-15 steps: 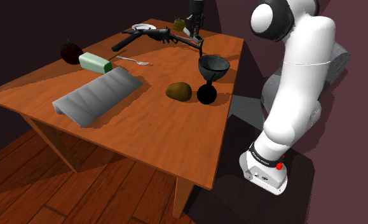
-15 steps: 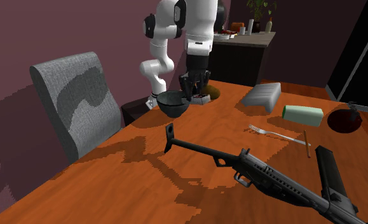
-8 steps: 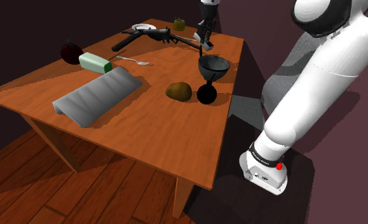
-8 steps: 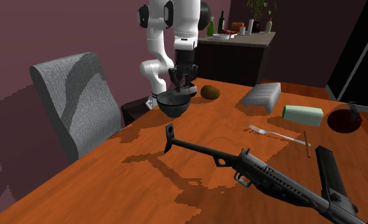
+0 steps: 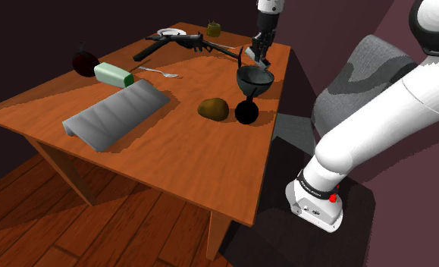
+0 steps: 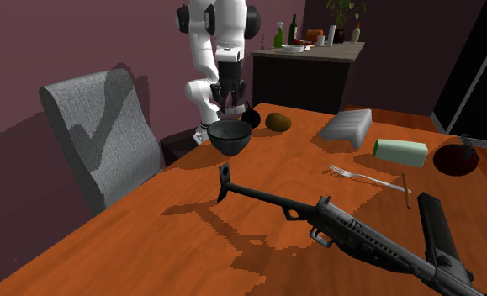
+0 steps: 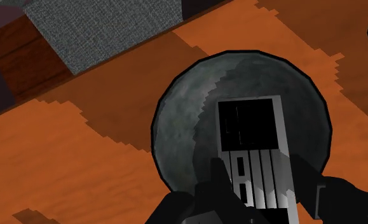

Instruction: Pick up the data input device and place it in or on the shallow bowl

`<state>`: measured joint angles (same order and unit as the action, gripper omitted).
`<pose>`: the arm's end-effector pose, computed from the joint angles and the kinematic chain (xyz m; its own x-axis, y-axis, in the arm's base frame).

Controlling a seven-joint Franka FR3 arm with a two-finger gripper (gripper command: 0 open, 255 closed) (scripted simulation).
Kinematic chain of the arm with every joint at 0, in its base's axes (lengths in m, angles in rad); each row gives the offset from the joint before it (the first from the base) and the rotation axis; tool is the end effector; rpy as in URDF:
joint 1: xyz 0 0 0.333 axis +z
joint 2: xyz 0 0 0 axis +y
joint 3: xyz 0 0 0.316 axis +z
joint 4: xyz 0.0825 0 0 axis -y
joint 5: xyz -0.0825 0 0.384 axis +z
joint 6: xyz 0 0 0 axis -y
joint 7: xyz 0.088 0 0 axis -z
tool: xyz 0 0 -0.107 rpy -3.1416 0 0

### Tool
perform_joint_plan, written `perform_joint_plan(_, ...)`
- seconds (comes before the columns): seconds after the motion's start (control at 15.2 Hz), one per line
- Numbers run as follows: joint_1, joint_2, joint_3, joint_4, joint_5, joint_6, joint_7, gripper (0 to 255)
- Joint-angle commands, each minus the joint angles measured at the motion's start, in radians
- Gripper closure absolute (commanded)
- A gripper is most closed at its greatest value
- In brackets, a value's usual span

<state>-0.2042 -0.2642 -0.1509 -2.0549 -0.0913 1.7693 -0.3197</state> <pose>0.4418 -0.1786 0.5460 0.9992 -0.0114 -0.0387 -0.0099 -0.9992 0.0396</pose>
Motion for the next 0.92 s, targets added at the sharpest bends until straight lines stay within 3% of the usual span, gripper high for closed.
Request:
perform_joint_plan(0.0,-0.001,-0.014,0.0,-0.033,-0.003,0.019,0.001,255)
perform_joint_plan(0.86,-0.003,0.005,-0.006,-0.165,-0.006,0.169,0.007,255)
